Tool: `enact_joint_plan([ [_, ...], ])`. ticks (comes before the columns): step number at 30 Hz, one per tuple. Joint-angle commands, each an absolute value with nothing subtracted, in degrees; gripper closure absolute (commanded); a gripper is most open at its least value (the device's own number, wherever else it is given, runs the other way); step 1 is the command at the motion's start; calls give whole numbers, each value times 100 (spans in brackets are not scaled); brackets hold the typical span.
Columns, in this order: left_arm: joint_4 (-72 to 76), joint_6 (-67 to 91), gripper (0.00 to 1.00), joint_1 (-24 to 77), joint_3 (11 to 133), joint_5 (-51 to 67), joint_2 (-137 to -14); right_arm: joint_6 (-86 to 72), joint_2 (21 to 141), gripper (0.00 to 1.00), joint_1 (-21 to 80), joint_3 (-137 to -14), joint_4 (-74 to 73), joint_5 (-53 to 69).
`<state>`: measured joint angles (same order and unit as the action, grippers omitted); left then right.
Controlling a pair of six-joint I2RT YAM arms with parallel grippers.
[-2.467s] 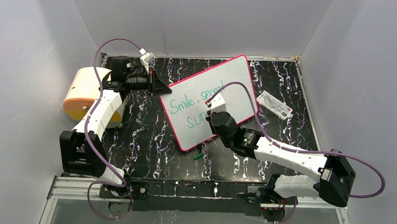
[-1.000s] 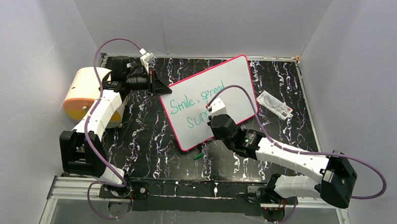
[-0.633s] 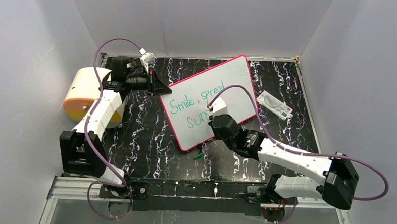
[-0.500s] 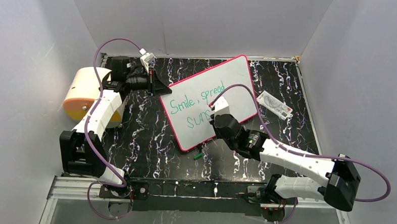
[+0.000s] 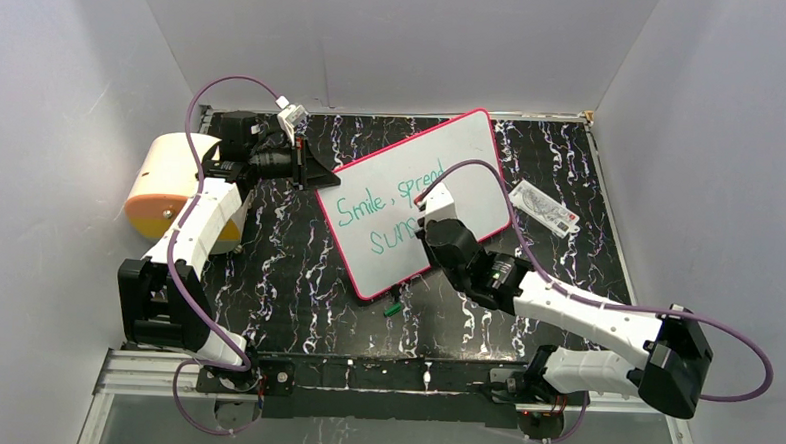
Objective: Write a sentence on the whiteboard
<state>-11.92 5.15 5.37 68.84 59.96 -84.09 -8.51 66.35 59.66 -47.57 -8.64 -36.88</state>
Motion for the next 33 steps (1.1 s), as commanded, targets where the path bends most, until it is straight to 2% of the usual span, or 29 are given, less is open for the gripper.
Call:
enact_joint_plan([
  [1, -1555, 308, 100, 633, 6693, 5678, -8455, -642, 6676, 100, 5925, -5124, -357, -3763],
  [16, -1556, 308, 100, 633, 6698, 5684, -8447, -457, 6932, 100, 5751, -5265, -124, -3521],
  [33, -1556, 316, 100, 633, 6707, 5673, -8464, -1001, 7005, 100, 5710, -4981, -1043, -3252],
])
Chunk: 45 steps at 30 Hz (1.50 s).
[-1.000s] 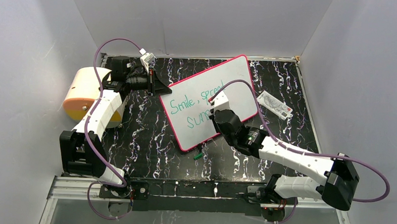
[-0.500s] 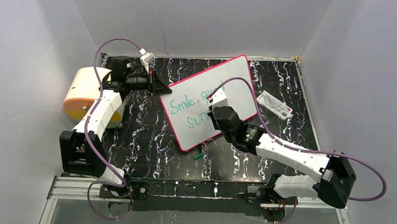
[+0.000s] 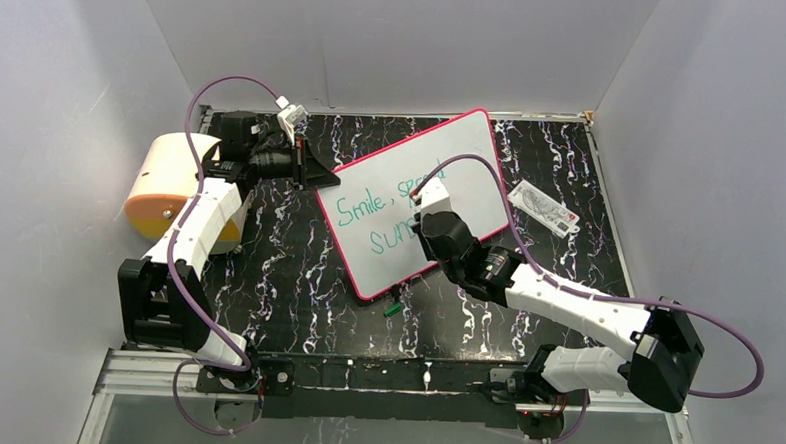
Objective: Write a sentence on the whiteboard
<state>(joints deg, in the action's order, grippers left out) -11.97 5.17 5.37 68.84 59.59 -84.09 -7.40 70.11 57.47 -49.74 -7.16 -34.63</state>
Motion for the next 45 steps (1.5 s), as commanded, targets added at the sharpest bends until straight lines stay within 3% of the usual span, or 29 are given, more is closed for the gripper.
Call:
enact_joint_plan([
  [1, -1561, 316, 100, 633, 6706, 5677, -8464, -1034, 6965, 100, 5713, -4957, -1086, -3245],
  [28, -1563, 308, 100, 633, 6693, 5669, -8455, -1250, 6863, 100, 5710, -4822, -1309, -3156],
  [45, -1556, 308, 100, 633, 6700, 5694, -8455, -981, 6787, 100, 5709, -4900, -637, -3443],
])
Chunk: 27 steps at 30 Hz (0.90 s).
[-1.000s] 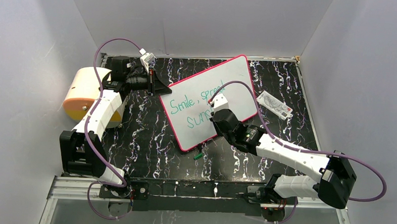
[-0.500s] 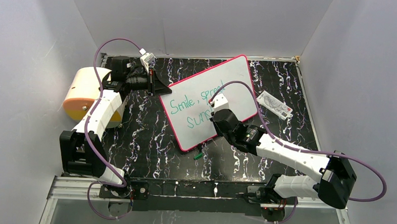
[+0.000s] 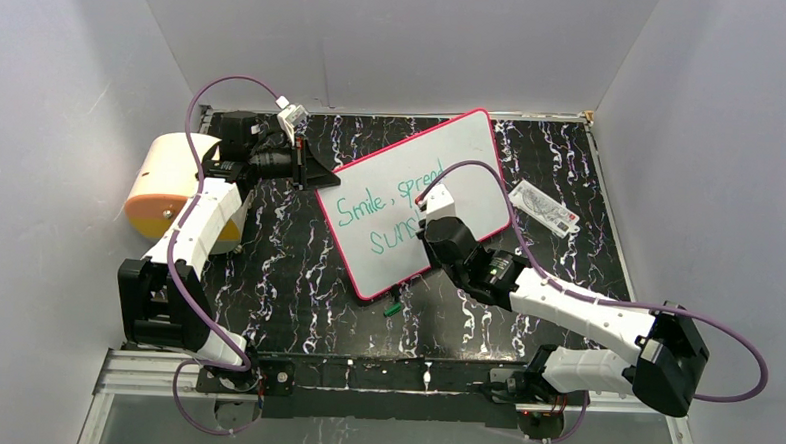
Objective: Write a sentence on the whiteboard
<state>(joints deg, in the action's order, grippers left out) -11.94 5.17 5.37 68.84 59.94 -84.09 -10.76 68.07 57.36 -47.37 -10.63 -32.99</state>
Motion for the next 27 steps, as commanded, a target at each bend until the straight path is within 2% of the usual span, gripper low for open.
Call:
enact_joint_plan([
  [1, -1556, 308, 100, 633, 6705, 5690, -8455, -965, 6801, 100, 5709, -4916, -623, -3451],
  [27, -1559, 316, 100, 633, 6698, 5698, -8444, -592, 6938, 100, 5587, -5103, -212, -3664],
])
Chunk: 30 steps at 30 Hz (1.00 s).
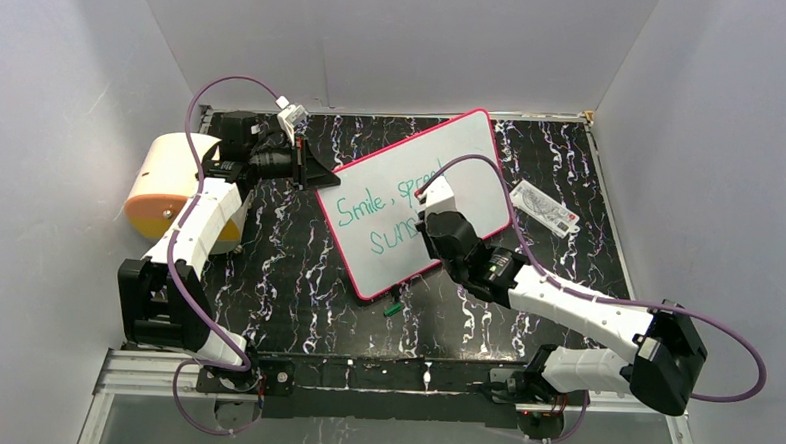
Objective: Write a sentence on the whiteboard
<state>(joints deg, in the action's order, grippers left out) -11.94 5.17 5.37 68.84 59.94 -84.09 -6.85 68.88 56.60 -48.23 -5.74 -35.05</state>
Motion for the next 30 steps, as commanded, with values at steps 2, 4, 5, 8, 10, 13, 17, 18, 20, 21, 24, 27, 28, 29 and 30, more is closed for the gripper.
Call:
enact_joint_plan([
  [2, -1556, 308, 100, 633, 6699, 5695, -8444, -602, 6964, 100, 5576, -5115, -272, -3679],
  [4, -1559, 308, 100, 633, 6702, 5682, -8438, -642, 6978, 100, 5550, -5132, -380, -3699],
  [5, -1559, 310, 100, 633, 6698, 5680, -8442, -671, 6976, 100, 5540, -5125, -439, -3700],
  [8, -1557, 309, 100, 633, 6703, 5680, -8438, -773, 6955, 100, 5518, -5078, -608, -3681],
  [10, -1558, 308, 100, 633, 6702, 5686, -8438, -838, 6923, 100, 5512, -5023, -687, -3639],
  [13, -1558, 308, 100, 633, 6698, 5676, -8440, -922, 6902, 100, 5502, -4961, -809, -3537],
  [17, -1562, 310, 100, 633, 6695, 5671, -8433, -1011, 6881, 100, 5504, -4893, -955, -3395],
  [18, -1557, 308, 100, 633, 6693, 5670, -8438, -1021, 6873, 100, 5509, -4881, -983, -3362],
  [20, -1560, 308, 100, 633, 6693, 5675, -8445, -1059, 6879, 100, 5505, -4874, -1051, -3312],
  [21, -1567, 308, 100, 633, 6697, 5676, -8446, -1063, 6886, 100, 5502, -4877, -1092, -3285],
  [24, -1567, 308, 100, 633, 6697, 5673, -8440, -1109, 6914, 100, 5504, -4872, -1202, -3241],
  [27, -1567, 312, 100, 633, 6700, 5673, -8438, -1151, 6926, 100, 5503, -4839, -1259, -3234],
  [28, -1569, 303, 100, 633, 6698, 5669, -8430, -1151, 6917, 100, 5503, -4835, -1265, -3232],
  [29, -1571, 309, 100, 633, 6701, 5671, -8424, -1151, 6909, 100, 5509, -4825, -1263, -3229],
  [30, -1566, 307, 100, 633, 6701, 5677, -8425, -1150, 6915, 100, 5504, -4832, -1269, -3231],
])
